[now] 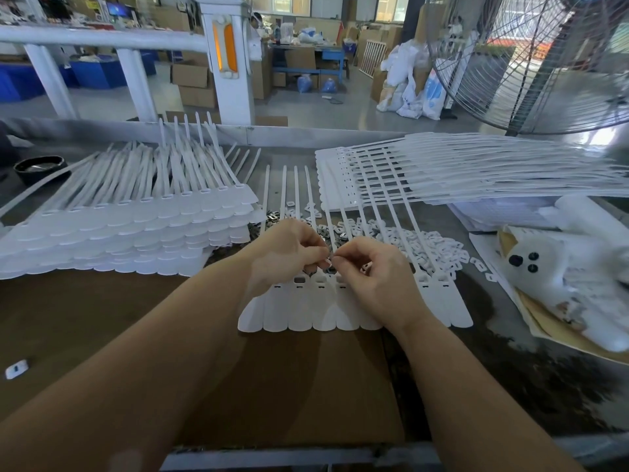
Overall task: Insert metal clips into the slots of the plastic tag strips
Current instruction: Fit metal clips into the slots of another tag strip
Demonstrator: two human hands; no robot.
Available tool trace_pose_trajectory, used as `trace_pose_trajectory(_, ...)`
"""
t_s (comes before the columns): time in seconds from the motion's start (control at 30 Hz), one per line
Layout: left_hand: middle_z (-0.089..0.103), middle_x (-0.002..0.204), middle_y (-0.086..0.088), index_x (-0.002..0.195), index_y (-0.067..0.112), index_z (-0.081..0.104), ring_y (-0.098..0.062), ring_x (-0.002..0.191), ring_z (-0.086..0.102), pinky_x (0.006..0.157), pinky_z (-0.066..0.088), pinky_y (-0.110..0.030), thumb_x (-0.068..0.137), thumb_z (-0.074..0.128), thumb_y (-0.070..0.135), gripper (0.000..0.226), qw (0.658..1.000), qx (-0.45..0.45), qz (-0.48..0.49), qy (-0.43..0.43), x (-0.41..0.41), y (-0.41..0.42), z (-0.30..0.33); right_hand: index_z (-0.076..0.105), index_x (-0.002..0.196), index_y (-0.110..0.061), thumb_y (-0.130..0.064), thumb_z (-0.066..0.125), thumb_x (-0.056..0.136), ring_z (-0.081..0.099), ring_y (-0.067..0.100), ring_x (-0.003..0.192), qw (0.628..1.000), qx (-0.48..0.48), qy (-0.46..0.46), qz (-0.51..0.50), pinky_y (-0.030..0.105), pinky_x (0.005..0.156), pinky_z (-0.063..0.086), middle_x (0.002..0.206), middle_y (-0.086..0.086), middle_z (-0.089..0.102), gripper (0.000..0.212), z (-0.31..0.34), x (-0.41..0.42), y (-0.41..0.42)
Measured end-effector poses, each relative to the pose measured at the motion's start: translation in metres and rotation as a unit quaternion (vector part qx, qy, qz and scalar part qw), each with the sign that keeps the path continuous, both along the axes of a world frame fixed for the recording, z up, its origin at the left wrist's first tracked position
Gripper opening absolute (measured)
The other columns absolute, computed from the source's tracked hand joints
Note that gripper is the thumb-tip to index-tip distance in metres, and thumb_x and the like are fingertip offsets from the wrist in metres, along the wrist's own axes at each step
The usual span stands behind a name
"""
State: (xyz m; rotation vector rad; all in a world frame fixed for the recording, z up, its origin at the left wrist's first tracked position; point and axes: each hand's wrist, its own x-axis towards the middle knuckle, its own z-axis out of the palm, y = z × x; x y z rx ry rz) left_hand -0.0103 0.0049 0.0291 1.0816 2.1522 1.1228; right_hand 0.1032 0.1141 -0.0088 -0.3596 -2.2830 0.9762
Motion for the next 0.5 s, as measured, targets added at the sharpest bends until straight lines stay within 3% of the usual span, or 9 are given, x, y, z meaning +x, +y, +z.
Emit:
trace_pose_trajectory(0.1,0.065,0.068,0.007,0.077,0.019,0.064,-0.003,0.061,0.057,0.051,0.041,-0.013,0.09,0.06,0.014,0.014,0.999,0.003,0.0,0.035,0.004,-0.003,-0.002,0.065,0.078,-0.018,-0.014,0.064,0.085,0.054,0.001,0.065,1.0,-0.012,-0.015,-0.004,0.012,0.061,0.04,0.068,-0.013,0.059,0.008,0.001,0.0,0.001)
trace_pose_trajectory(0.2,0.067,0.081,0.001,0.087,0.016,0.067,-0.015,0.077,0.061,0.07,0.05,-0.027,0.088,0.062,0.016,0.005,0.993,-0.005,0.013,0.113,0.007,-0.008,-0.005,0.062,0.077,-0.019,-0.014,0.062,0.086,0.057,0.003,0.068,0.999,-0.005,-0.036,-0.004,0.026,0.067,0.048,0.069,-0.011,0.06,0.01,0.003,0.001,0.0)
trace_pose_trajectory(0.3,0.063,0.086,0.009,0.085,0.026,0.064,-0.015,0.087,0.058,0.078,0.047,-0.03,0.085,0.065,0.028,0.002,0.983,-0.005,0.038,0.181,0.009,-0.016,-0.011,0.061,0.079,-0.019,-0.014,0.06,0.087,0.063,0.013,0.078,0.998,0.003,-0.065,0.003,0.038,0.076,0.05,0.075,-0.006,0.063,0.009,0.004,0.001,-0.003)
trace_pose_trajectory(0.4,0.055,0.099,0.013,0.094,0.034,0.062,-0.012,0.102,0.047,0.094,0.037,-0.039,0.078,0.065,0.049,0.022,0.975,-0.032,0.049,0.212,0.01,-0.023,-0.021,0.061,0.08,-0.02,-0.015,0.06,0.087,0.06,0.014,0.083,0.996,0.019,-0.089,0.004,0.037,0.079,0.048,0.079,-0.008,0.063,0.009,0.007,0.001,-0.003)
trace_pose_trajectory(0.5,0.048,0.105,0.015,0.102,0.036,0.06,-0.01,0.108,0.041,0.097,0.027,-0.038,0.073,0.061,0.061,0.038,0.969,-0.052,0.051,0.237,0.012,-0.023,-0.03,0.062,0.08,-0.021,-0.017,0.06,0.087,0.055,0.011,0.084,0.991,0.029,-0.128,0.019,0.03,0.078,0.045,0.082,-0.011,0.06,0.008,0.011,0.001,-0.003)
